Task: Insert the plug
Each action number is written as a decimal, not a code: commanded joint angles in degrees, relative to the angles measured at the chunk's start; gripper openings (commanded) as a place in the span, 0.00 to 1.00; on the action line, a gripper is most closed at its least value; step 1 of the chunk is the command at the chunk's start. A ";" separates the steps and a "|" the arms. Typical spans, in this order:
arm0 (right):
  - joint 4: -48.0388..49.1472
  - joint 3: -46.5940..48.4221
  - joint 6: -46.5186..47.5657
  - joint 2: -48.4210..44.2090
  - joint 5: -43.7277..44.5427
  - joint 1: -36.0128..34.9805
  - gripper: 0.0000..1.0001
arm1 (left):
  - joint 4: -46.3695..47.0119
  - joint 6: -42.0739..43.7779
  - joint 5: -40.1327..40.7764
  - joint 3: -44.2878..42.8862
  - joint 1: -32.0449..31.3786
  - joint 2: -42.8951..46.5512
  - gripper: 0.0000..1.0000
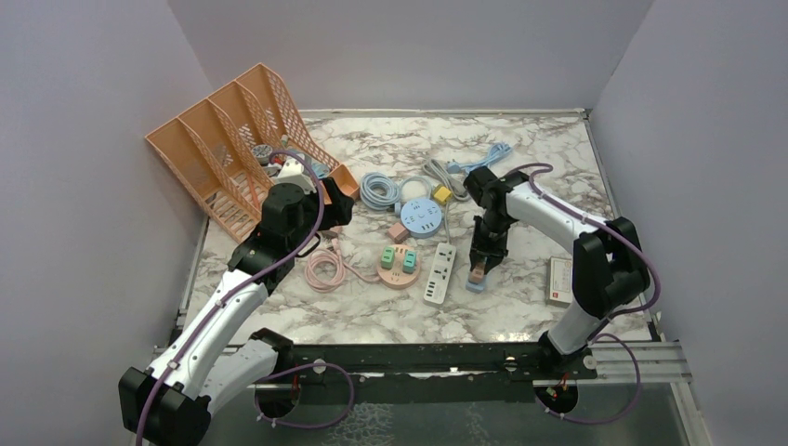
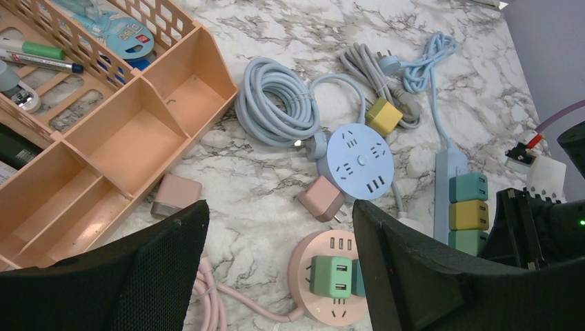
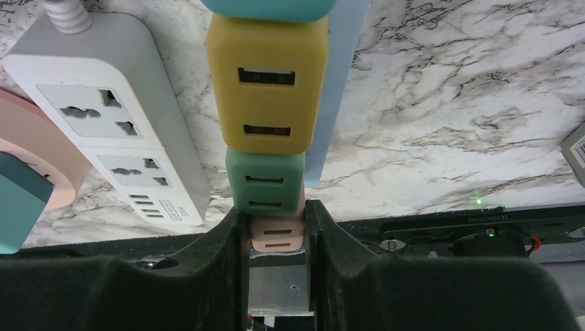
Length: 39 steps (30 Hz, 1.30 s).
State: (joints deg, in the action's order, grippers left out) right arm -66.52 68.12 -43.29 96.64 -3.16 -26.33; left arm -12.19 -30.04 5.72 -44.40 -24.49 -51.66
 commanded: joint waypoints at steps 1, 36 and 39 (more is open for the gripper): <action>11.76 -3.80 -2.92 7.16 5.28 -2.72 0.09 | -0.04 0.61 1.40 0.54 -0.28 0.20 0.78; 5.50 9.60 -1.63 -7.17 16.70 -2.68 0.57 | -0.06 2.36 0.37 -3.83 -0.58 -3.91 0.79; 7.29 8.74 0.16 -6.98 15.71 -2.68 0.57 | -0.07 2.36 0.09 -4.55 -0.57 -4.63 0.79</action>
State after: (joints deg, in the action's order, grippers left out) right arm -63.13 78.32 -46.15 90.52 10.31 -28.84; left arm -12.49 -28.51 5.85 -46.70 -24.86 -55.55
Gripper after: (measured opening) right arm 0.568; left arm 0.785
